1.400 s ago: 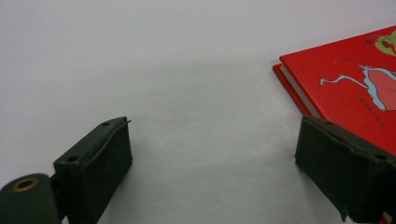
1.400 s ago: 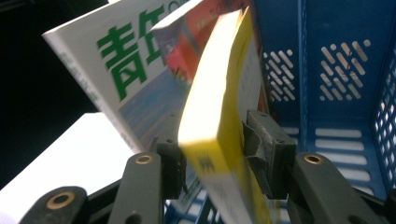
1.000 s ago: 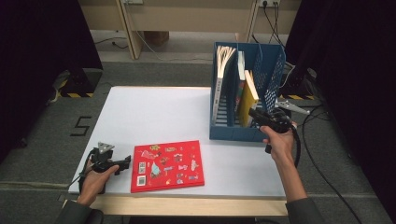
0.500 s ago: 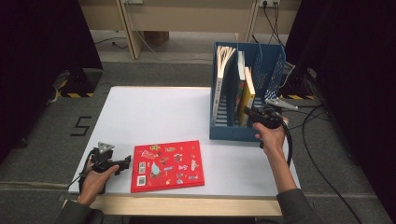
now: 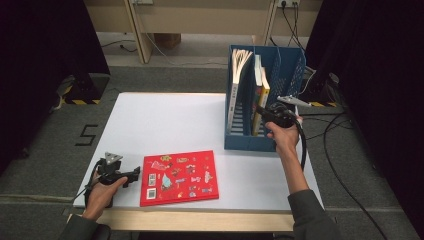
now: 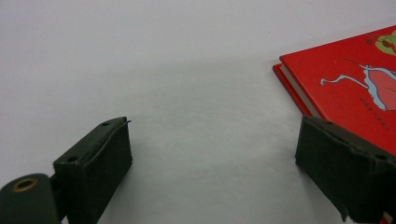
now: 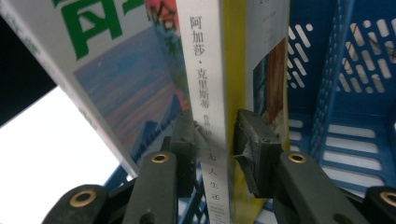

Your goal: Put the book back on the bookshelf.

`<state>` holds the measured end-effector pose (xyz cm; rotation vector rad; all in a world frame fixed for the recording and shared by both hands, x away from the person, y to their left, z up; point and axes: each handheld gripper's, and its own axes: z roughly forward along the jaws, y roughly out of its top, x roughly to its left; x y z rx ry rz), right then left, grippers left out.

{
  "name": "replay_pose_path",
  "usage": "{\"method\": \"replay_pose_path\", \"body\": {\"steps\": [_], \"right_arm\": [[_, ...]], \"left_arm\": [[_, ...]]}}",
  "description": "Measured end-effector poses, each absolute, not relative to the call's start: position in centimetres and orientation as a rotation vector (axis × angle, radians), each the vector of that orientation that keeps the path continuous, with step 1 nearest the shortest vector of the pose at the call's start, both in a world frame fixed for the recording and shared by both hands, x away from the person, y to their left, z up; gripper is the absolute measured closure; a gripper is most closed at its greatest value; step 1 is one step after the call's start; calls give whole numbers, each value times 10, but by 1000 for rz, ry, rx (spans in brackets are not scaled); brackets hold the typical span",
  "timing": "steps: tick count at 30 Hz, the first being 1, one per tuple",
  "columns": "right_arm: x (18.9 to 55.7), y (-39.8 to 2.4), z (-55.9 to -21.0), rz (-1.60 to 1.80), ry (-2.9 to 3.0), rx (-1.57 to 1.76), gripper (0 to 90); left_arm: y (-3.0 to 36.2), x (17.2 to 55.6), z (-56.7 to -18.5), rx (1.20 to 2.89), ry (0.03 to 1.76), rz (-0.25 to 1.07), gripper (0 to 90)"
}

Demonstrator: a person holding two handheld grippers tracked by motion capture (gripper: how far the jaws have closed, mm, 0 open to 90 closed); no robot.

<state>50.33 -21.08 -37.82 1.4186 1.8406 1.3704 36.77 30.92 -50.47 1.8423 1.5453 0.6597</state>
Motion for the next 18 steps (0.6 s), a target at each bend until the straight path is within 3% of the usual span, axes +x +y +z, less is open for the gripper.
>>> {"method": "replay_pose_path", "body": {"steps": [5,18], "right_arm": [[509,-210,-375,1361,1851,1430,690],[482,-215,-391,1343,1940,1391,675]], "left_arm": [[309,368,-505,1842,1546,658,94],[309,368,-505,1841,1545,659,94]]}}
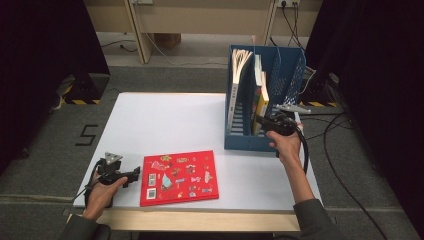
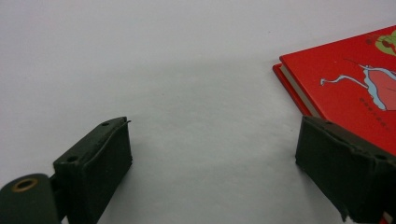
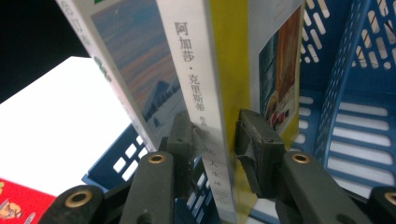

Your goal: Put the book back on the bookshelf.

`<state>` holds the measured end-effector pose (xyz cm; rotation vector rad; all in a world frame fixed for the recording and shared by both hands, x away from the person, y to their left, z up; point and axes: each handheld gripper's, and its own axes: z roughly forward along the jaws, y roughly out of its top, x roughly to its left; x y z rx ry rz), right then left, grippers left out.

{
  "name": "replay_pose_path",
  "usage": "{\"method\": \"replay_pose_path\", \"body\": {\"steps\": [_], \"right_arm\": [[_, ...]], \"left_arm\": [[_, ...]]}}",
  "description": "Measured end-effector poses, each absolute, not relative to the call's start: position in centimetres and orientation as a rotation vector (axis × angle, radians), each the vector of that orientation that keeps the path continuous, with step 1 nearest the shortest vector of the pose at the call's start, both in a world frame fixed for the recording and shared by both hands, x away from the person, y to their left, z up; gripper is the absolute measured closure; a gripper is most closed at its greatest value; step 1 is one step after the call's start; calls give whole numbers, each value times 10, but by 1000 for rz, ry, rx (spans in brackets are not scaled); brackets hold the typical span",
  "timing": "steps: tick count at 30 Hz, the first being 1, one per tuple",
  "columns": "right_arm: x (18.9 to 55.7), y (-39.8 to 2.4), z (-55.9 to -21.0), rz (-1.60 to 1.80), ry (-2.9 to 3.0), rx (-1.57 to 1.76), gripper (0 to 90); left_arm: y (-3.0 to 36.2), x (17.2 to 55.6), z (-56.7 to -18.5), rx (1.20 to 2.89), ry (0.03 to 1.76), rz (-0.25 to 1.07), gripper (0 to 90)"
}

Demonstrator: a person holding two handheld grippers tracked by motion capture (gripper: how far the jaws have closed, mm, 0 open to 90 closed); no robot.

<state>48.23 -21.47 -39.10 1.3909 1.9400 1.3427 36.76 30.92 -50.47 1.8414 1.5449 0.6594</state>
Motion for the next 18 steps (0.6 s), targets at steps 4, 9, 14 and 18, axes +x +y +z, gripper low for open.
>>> {"method": "replay_pose_path", "body": {"steps": [4,9,14,18], "right_arm": [[481,-216,-391,1333,1945,1392,668],[477,-216,-398,1310,1975,1397,667],[479,-218,-409,1304,1987,1404,674],[481,-215,-408,1257,2009,1360,682]], "left_arm": [[309,368,-505,1841,1545,658,94],[309,368,-505,1842,1544,660,94],[309,367,-504,1845,1547,657,94],[309,367,-504,1848,1546,658,94]]}}
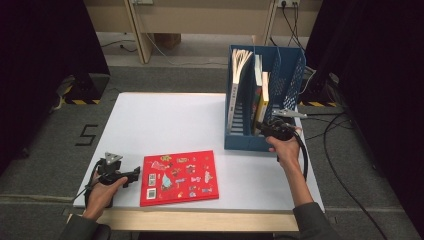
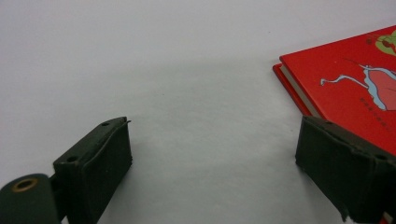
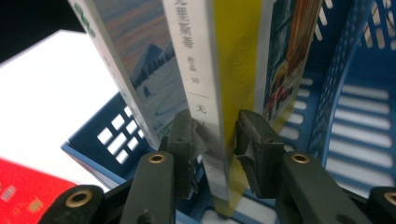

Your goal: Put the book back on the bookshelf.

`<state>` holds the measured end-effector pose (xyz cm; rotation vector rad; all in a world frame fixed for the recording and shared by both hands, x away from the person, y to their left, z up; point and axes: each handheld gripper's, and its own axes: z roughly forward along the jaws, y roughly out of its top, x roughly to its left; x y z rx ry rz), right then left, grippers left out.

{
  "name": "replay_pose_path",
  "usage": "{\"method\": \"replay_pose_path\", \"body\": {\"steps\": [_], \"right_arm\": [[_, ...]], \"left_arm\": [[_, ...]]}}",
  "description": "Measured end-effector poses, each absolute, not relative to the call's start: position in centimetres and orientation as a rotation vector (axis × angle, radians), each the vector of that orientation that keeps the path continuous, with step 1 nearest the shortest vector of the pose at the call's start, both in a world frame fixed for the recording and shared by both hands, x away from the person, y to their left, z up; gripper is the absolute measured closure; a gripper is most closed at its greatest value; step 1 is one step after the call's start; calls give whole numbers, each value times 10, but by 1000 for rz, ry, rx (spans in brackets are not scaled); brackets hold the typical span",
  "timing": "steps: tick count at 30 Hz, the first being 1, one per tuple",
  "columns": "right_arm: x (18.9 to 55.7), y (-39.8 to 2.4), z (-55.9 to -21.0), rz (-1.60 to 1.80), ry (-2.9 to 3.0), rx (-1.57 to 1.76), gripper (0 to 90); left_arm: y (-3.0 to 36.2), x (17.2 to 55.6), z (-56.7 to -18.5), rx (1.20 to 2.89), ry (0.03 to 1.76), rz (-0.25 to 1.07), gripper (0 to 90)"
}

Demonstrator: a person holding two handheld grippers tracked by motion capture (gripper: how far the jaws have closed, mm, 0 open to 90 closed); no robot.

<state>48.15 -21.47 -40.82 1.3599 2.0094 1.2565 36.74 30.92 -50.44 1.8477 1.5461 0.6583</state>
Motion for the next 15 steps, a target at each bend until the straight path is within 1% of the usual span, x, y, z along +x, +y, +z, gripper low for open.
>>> {"method": "replay_pose_path", "body": {"steps": [5,11,15], "right_arm": [[489,-212,-406,1242,2025,1330,681],[499,-215,-400,1261,1976,1369,701],[499,-214,-397,1222,2001,1363,703]], "left_arm": [[309,367,-504,1848,1546,659,94],[309,368,-505,1844,1544,662,94],[309,368,-505,1845,1545,661,94]]}}
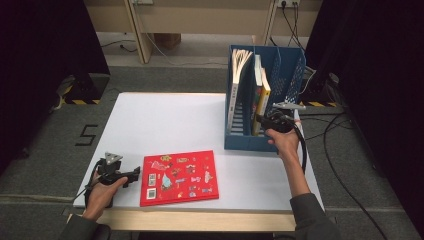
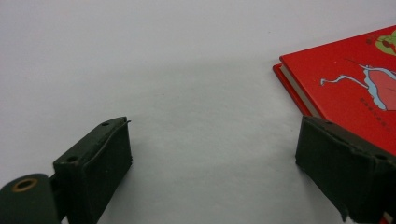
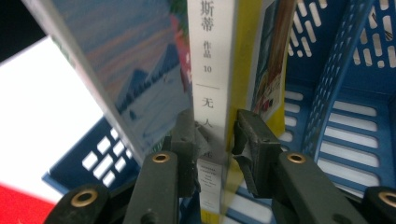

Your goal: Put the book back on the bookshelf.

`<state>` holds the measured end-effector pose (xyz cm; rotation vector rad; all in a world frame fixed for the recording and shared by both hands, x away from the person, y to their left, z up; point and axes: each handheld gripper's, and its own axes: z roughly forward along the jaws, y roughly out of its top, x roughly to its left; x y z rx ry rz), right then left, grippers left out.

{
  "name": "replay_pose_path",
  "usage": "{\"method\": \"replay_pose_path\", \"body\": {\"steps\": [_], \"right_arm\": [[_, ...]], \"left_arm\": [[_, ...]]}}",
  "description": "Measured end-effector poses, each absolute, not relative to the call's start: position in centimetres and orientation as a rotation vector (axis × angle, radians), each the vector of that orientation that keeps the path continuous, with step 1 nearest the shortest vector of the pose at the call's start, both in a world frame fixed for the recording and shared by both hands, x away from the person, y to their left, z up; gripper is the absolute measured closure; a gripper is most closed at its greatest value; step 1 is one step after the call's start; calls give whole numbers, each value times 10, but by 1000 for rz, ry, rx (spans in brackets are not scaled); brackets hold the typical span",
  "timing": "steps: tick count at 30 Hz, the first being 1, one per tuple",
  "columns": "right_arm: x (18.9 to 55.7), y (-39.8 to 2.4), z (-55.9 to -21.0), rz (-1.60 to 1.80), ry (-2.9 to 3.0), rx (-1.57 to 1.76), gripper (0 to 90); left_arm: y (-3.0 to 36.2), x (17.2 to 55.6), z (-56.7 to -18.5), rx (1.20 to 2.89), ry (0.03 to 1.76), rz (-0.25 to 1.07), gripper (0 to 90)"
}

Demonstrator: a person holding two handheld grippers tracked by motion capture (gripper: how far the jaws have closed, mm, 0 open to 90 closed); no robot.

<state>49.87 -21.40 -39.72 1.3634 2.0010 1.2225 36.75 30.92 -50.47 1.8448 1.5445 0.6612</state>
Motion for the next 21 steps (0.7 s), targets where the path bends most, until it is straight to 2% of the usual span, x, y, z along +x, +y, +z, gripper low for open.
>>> {"method": "replay_pose_path", "body": {"steps": [12,17,21], "right_arm": [[481,-236,-392,1225,1996,1417,672],[473,-240,-355,1253,1951,1383,613],[476,-238,-326,1211,1952,1360,599]], "left_arm": [[309,368,-505,1842,1546,661,93],[309,368,-505,1845,1545,661,93],[309,368,-505,1845,1545,661,93]]}}
